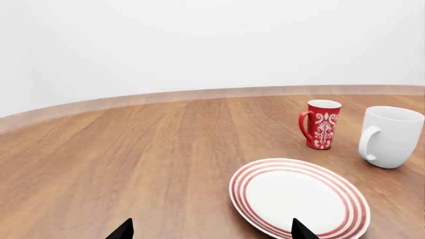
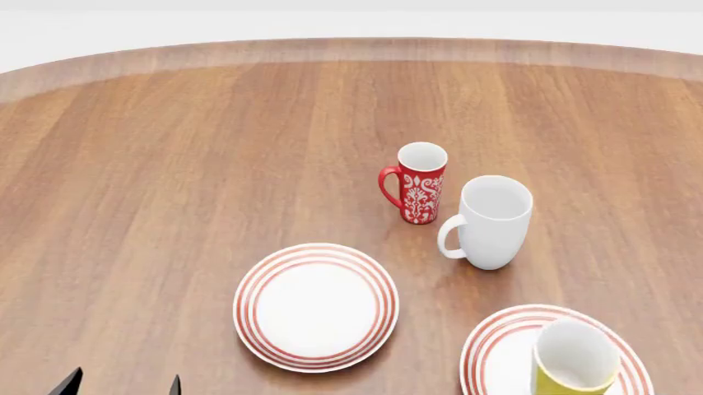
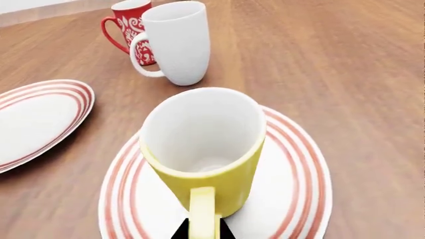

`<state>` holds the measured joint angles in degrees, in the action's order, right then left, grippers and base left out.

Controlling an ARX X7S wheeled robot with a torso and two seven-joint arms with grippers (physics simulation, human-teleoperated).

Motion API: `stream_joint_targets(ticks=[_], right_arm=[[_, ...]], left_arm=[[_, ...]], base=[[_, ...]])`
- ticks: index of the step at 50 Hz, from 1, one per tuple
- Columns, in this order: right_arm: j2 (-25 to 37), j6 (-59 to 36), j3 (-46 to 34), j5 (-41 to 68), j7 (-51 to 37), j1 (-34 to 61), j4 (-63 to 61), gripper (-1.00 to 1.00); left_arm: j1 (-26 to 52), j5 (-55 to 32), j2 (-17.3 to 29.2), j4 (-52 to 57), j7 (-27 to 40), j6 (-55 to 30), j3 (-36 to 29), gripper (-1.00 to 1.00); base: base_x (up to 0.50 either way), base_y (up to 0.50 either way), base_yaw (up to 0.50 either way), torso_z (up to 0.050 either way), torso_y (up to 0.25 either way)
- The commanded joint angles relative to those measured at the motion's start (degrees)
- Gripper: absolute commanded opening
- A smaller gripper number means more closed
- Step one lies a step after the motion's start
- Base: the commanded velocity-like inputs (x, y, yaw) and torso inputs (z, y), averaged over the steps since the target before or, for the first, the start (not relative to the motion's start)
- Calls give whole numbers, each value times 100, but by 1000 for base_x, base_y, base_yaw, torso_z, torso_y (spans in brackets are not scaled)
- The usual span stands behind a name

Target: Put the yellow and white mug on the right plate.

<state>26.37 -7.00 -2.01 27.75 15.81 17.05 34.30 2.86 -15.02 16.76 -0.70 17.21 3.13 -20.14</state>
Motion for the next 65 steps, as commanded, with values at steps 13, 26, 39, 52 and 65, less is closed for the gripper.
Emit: stream_joint_targets(ticks=[13,26,39,52,65], right_arm=[[-14,73,43,-98,-176,-16,47,100],[7,96,23,-108,-178,-96,-56,100],[269,-350,266,326,-449,-775,-1768,100],[534,-488,767,820,-894,-1645,-3764,100],[832,-594,862,861,-1255,-2212,-5663,100]], left_arm=[[3,-17,19,-3,24,24,-45,100],[4,-30,38,11,44,30,-60,100],[7,-54,59,28,63,18,-72,100],[17,-68,68,21,64,21,-103,100],[11,-84,87,46,90,22,-114,100]], base=[[0,0,0,0,0],[0,0,0,0,0],[0,0,0,0,0],[0,0,0,0,0],[0,0,0,0,0]])
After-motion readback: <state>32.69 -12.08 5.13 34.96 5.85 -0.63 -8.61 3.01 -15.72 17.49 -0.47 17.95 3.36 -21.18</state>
